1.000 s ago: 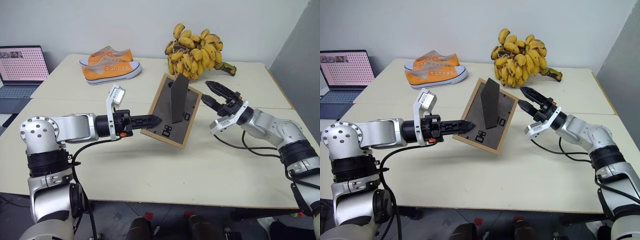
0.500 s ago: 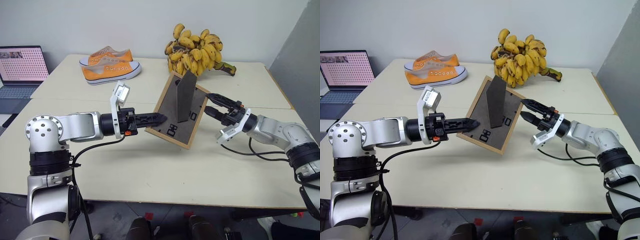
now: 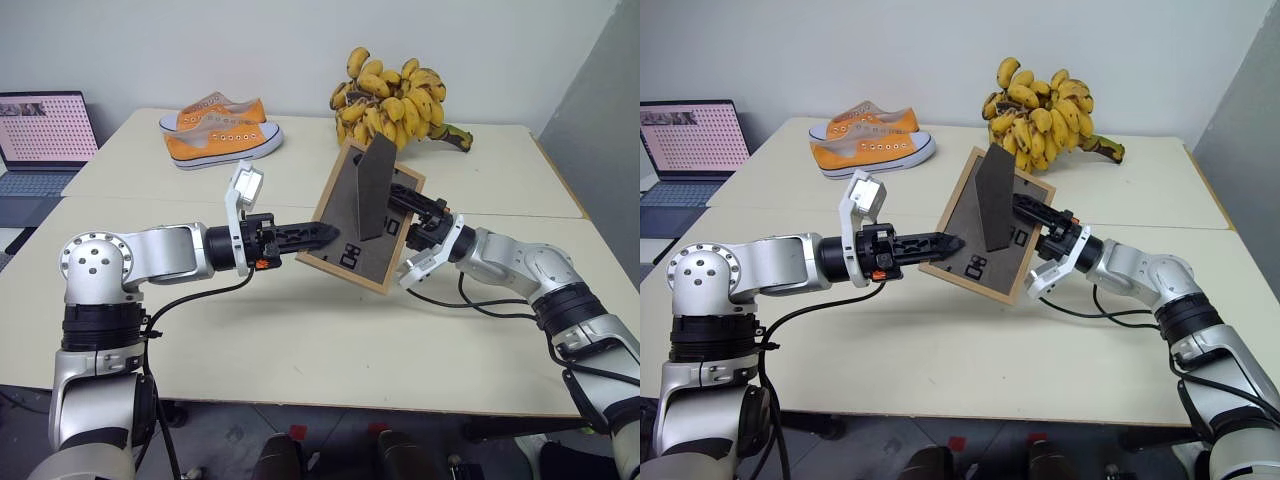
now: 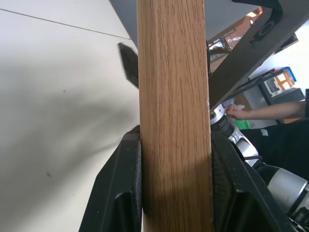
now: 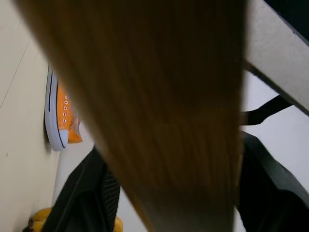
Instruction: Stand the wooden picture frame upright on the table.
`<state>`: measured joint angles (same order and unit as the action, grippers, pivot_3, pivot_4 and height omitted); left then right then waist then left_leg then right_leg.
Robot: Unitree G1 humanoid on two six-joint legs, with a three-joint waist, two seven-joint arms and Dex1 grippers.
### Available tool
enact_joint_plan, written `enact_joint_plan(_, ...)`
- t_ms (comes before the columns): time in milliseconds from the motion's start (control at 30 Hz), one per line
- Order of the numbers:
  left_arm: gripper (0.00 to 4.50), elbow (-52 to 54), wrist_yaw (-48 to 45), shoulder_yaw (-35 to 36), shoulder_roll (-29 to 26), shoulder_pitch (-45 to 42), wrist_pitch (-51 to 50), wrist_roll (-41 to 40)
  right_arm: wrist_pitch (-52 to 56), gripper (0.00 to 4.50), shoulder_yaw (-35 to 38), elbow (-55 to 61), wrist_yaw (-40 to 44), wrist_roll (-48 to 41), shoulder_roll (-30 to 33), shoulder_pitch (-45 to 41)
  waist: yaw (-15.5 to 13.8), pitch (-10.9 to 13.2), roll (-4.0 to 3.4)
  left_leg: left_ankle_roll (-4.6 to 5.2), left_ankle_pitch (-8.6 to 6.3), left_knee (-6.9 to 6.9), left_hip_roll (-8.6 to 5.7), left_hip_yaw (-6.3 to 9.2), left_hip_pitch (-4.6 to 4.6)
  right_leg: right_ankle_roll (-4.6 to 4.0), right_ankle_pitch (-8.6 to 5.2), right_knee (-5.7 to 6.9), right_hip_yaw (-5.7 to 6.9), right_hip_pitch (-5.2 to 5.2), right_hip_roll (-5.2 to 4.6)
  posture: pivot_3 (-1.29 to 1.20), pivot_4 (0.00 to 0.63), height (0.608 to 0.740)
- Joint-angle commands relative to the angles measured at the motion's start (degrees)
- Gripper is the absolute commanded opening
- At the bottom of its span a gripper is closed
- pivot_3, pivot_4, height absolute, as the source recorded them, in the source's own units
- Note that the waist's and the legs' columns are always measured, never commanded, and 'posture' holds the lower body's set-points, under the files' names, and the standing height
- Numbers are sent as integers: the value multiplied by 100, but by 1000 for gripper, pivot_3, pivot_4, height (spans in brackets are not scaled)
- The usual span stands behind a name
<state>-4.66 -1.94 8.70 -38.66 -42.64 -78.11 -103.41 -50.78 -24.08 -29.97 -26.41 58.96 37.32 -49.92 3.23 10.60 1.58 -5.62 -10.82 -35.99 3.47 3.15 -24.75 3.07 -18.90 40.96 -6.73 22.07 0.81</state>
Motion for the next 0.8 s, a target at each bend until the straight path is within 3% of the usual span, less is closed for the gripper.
enact_joint_plan(33,1296,269,-109,44,-104,-12,205,-357,-43,2030,93,43,5,-172,113,-126,0,0,0,0,0,0,-1,0,0,0,0,0,0,0,0,0,150,740)
enact_joint_plan(167,1296,323,-86,-34,-180,42,299,-473,-94,1465,69,2,-23,-144,209,-132,2,0,0,1,0,0,0,0,0,0,0,0,0,0,0,0,150,740)
enact_joint_plan(667,1296,253,-505,-105,-548,226,409,-147,-112,1438,26,-155,-9,-105,289,-181,3,0,0,1,0,0,0,1,0,0,0,0,0,0,1,0,150,740)
enact_joint_plan(733,1992,341,-713,-42,-630,278,414,91,-148,1438,5,-214,27,-147,280,-200,4,0,1,1,-1,0,0,1,0,0,0,0,1,0,1,0,150,740)
enact_joint_plan(800,2387,403,-864,35,-713,319,477,355,-179,1438,-22,-281,59,-188,242,-242,8,-1,1,2,-1,0,1,3,0,0,0,-1,2,0,3,0,150,740)
